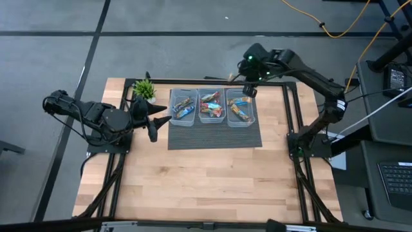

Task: Pick and place Granola Bars by type
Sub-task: Put the yellow granola bar into the right transparent bin, then return to Home Position

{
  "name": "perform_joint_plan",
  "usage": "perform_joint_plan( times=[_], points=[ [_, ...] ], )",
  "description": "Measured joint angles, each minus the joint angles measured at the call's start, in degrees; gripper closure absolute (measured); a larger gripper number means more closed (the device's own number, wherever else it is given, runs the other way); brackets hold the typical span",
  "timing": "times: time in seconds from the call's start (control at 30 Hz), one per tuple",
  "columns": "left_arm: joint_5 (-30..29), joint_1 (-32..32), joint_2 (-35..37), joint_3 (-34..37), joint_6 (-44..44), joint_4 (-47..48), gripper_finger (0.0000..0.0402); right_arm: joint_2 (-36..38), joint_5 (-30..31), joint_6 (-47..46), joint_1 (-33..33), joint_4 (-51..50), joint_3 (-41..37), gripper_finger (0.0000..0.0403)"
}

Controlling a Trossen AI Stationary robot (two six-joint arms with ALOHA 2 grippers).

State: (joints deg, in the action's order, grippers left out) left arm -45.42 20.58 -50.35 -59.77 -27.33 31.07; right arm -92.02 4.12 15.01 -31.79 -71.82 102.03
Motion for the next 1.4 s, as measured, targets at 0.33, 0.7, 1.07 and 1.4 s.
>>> perform_joint_plan(
  times=[0.33, 0.7, 1.07, 1.4],
  points=[
    [-0.1, 0.0, 0.0, 0.0, -0.6, 0.0, 0.0187, -0.3, -2.9, -2.2, -2.2, 15.1, -25.4, 0.035],
    [-1.4, 0.0, 0.0, 0.0, -0.6, 0.0, 0.0187, -0.2, -7.7, -7.3, -2.4, 20.8, -32.8, 0.0323],
    [-1.1, 0.0, 0.0, 0.0, -1.3, 0.0, 0.0187, 0.0, -8.8, -10.7, -2.3, 13.8, -22.8, 0.0209],
    [-2.5, 0.8, 2.4, 0.0, -2.5, -0.4, 0.0187, 8.8, -15.8, -15.3, 2.5, 10.0, -17.6, 0.0211]
  ],
)
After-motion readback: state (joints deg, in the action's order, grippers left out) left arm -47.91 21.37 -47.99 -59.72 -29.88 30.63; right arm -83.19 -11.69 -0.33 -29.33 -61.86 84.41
